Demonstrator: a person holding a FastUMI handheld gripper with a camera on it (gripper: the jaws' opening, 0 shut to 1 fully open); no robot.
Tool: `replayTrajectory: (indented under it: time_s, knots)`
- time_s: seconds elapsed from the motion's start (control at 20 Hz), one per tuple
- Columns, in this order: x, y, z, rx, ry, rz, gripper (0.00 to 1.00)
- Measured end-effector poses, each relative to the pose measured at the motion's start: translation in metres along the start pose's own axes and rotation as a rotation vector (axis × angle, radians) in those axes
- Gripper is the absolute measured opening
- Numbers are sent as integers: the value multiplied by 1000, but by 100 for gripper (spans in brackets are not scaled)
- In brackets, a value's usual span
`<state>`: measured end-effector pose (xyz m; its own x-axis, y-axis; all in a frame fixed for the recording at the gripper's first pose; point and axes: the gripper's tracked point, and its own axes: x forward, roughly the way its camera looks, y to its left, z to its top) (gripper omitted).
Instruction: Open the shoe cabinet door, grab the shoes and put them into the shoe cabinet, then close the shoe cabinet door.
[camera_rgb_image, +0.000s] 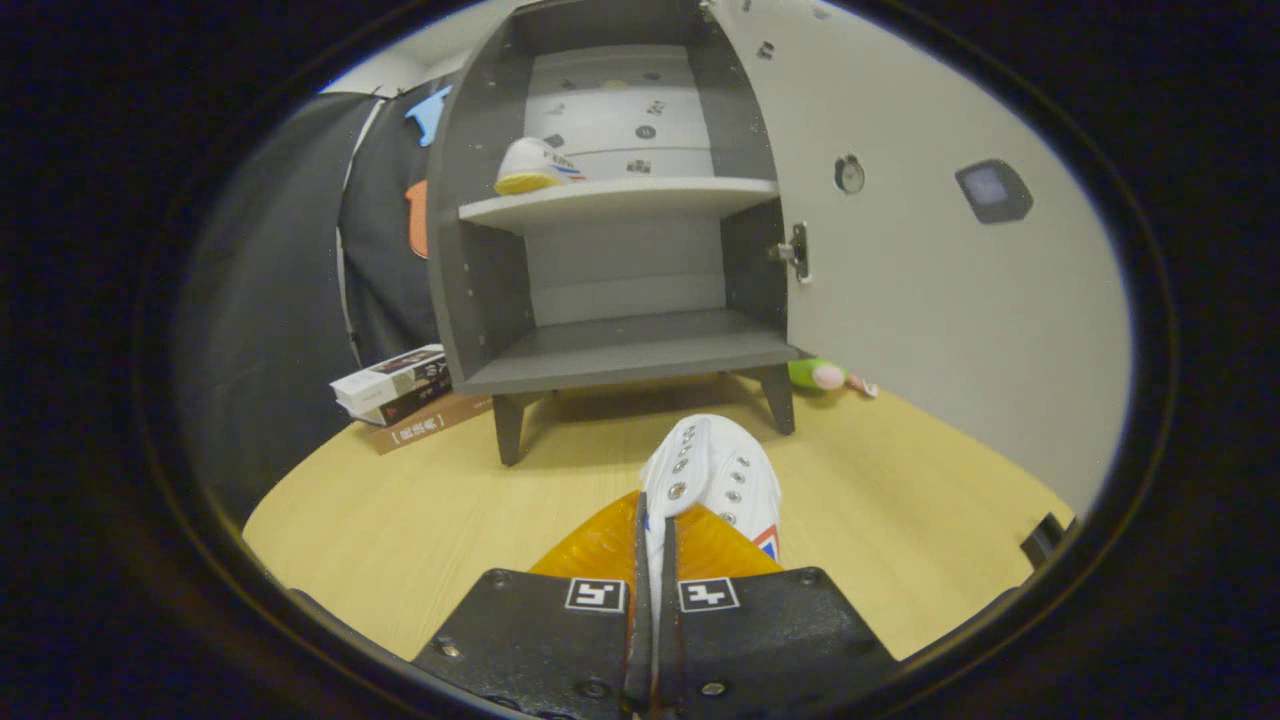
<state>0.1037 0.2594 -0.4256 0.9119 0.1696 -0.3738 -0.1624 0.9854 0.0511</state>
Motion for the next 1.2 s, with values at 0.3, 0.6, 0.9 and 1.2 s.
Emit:
replayTrajectory:
  time_s: [0.3,0.6,0.9,1.2]
  knots:
    - [-61,14,82,-85,-111,62,6]
    - [-105,16,157,-74,-142,102,7]
    - [-132,16,247,-97,-217,108,6]
    - [-134,11,343,-130,-276,68,6]
